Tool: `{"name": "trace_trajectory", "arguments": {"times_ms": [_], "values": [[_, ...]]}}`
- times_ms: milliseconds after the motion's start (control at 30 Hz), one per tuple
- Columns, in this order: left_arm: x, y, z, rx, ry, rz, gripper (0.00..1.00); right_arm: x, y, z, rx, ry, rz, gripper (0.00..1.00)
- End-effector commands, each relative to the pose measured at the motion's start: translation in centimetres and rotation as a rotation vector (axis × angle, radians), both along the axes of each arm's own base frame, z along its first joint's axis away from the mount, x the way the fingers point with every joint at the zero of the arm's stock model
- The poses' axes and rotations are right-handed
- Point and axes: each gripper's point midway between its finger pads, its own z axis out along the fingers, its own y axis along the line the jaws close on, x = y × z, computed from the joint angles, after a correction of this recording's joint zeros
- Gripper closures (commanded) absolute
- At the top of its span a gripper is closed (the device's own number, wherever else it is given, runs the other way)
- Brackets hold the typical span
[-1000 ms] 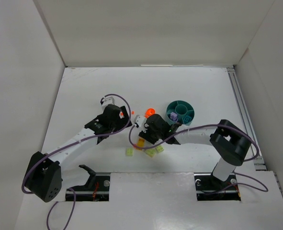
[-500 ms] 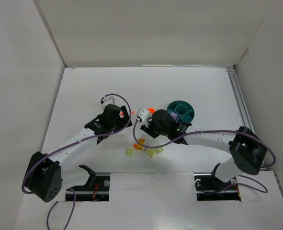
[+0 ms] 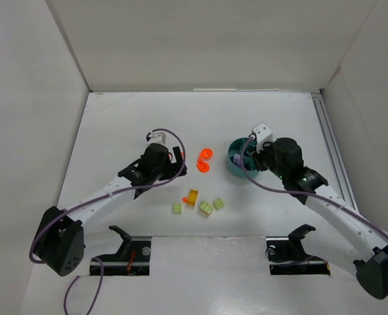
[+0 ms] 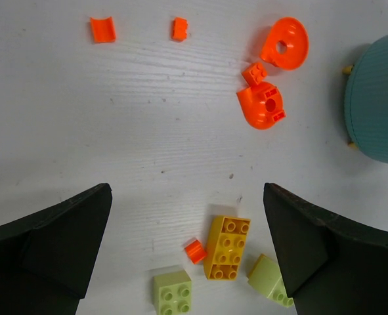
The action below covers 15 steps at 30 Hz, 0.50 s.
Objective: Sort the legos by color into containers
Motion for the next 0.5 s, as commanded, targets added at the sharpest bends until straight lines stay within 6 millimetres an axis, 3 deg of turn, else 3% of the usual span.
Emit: {"name": "trace_trajectory", "arguments": {"times_ms": [0,100,333,433,467], "values": [[-0.1,-2.1,0.8,-0.025,-0.040,-0.094,0.00,-0.5,-3.8,-1.3,-0.031,0.063,-0.103,0.65],[-0.2,-2.2,0.2,-0.014,-0.022,-0.108,0.00,-0.6,-4.4,-3.0,-0.039,0.118,-0.093,0.65],[-0.4,-2.7,-0.5,-0.018,0.008,-0.130,0.00,0.3,-4.4,-3.7,-0.036,0.131,-0.090,0.65],[-0.5,-2.8,-0.8,-0.012,0.016,-0.143,0.00,0.4,-4.7,-3.7,-0.035,0.131,-0.099,0.52],[-0.3,-2.9,-0.6,-0.018,0.007,-0.143,0.00,0.5,-5.0,-3.7,-0.034,0.131,-0.108,0.43]]}}
